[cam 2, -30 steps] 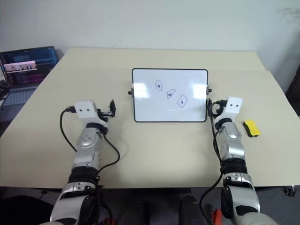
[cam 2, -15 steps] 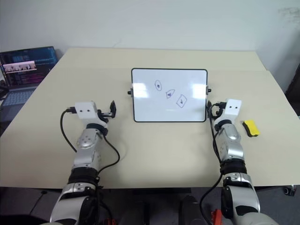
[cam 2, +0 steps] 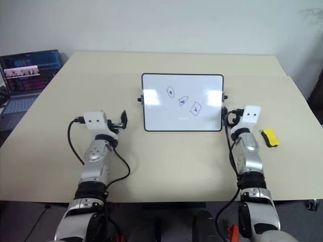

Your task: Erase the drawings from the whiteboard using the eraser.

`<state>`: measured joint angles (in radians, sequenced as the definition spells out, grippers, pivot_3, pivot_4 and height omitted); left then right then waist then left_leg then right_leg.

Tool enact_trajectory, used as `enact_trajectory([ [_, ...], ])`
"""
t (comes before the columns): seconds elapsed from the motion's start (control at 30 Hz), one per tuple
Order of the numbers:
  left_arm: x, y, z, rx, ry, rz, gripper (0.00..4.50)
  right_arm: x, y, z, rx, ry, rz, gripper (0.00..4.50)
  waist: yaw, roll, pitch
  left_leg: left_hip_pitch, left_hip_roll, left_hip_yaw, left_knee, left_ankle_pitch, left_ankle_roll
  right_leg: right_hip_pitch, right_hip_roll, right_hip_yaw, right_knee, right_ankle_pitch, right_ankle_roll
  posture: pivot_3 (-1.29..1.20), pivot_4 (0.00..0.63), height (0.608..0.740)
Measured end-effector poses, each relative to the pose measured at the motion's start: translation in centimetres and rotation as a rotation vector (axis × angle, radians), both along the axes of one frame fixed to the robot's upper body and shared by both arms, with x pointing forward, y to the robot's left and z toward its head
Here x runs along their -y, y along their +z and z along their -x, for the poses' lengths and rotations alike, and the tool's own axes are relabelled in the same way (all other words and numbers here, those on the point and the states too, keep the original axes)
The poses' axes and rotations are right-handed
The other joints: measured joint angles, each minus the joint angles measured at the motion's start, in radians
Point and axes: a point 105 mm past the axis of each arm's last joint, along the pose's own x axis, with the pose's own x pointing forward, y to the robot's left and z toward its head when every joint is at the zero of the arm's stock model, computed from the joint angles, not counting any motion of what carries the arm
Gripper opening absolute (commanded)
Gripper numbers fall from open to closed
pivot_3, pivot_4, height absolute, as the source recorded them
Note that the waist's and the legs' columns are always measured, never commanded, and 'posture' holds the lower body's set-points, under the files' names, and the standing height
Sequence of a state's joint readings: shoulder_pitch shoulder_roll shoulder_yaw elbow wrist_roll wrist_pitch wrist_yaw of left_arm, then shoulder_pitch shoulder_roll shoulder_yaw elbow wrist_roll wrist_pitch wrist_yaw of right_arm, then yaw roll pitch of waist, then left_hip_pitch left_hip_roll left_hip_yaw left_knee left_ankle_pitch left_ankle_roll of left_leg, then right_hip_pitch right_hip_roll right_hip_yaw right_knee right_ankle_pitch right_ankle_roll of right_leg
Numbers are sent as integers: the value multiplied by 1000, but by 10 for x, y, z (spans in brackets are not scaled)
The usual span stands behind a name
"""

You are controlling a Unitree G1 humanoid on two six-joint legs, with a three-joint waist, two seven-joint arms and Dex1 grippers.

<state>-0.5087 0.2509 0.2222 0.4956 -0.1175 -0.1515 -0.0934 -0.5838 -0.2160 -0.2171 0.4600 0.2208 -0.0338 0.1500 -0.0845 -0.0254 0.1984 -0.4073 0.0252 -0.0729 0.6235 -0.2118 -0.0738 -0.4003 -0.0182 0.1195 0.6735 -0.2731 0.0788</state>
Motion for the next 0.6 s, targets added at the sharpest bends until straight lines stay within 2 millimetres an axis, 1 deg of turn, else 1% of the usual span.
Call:
enact_trajectory([
  [0.07, -2, 8, 1, 18, -13, -12, 4500, 3, 8, 2, 17, 1, 16, 4456, -1, 0, 0, -1, 0, 0, 0, 0, 0, -1, 0, 0, 0, 0, 0, 0, 150, 740],
  [0.17, -8, 22, 4, 43, -47, -15, 4500, 5, 13, 3, 20, 11, 30, 4456, -2, 0, 0, -1, 0, 0, 0, 0, 0, -3, 0, 0, 1, 0, 0, 0, 150, 740],
  [0.27, -17, 41, 17, 28, -212, -4, 4500, 7, 24, 7, 26, 48, 46, 4456, -6, 1, 0, -4, 1, 0, 0, 0, 0, -5, 1, 0, 2, 0, -1, 0, 150, 740],
  [0.3, -20, 50, 23, 19, -279, -9, 4500, 8, 29, 8, 29, 58, 57, 4456, -6, 0, 0, -4, 1, 0, 0, 0, 0, -6, 1, 0, 2, 0, -1, 0, 150, 740],
  [0.37, -19, 71, 33, 9, -398, -36, 4500, 13, 38, 11, 30, 62, 77, 4456, -4, 0, 0, -5, 1, -1, 0, 0, 0, -6, 1, -1, 2, 0, -1, 0, 150, 740],
  [0.4, -12, 82, 40, -5, -487, -60, 4500, 16, 41, 12, 21, 69, 87, 4456, -3, 0, 0, -5, 1, -1, 1, 0, 0, -5, 1, -1, 2, 0, -1, 0, 150, 740],
  [0.47, 3, 96, 52, -31, -636, -81, 4500, 19, 46, 15, 9, 83, 86, 4456, 1, 0, 0, -6, 1, -2, 1, 0, 0, -5, 0, -2, 1, -1, -1, 0, 150, 740],
  [0.53, 22, 102, 60, -56, -764, -82, 4500, 22, 49, 17, -7, 93, 93, 4456, 3, 0, 0, -6, 1, -2, 2, 0, 0, -5, 0, -2, 1, -1, -1, 0, 150, 740],
  [0.57, 34, 102, 63, -76, -833, -90, 4500, 25, 50, 18, -15, 94, 93, 4456, 4, 0, 0, -7, 1, -3, 2, 0, 0, -5, 0, -3, 1, -1, -1, 0, 150, 740],
  [0.6, 55, 102, 67, -100, -943, -106, 4500, 32, 51, 22, -35, 86, 96, 4456, 8, 0, 0, -8, 0, -4, 2, 0, 0, -5, 0, -4, 0, -1, -1, 0, 150, 740],
])
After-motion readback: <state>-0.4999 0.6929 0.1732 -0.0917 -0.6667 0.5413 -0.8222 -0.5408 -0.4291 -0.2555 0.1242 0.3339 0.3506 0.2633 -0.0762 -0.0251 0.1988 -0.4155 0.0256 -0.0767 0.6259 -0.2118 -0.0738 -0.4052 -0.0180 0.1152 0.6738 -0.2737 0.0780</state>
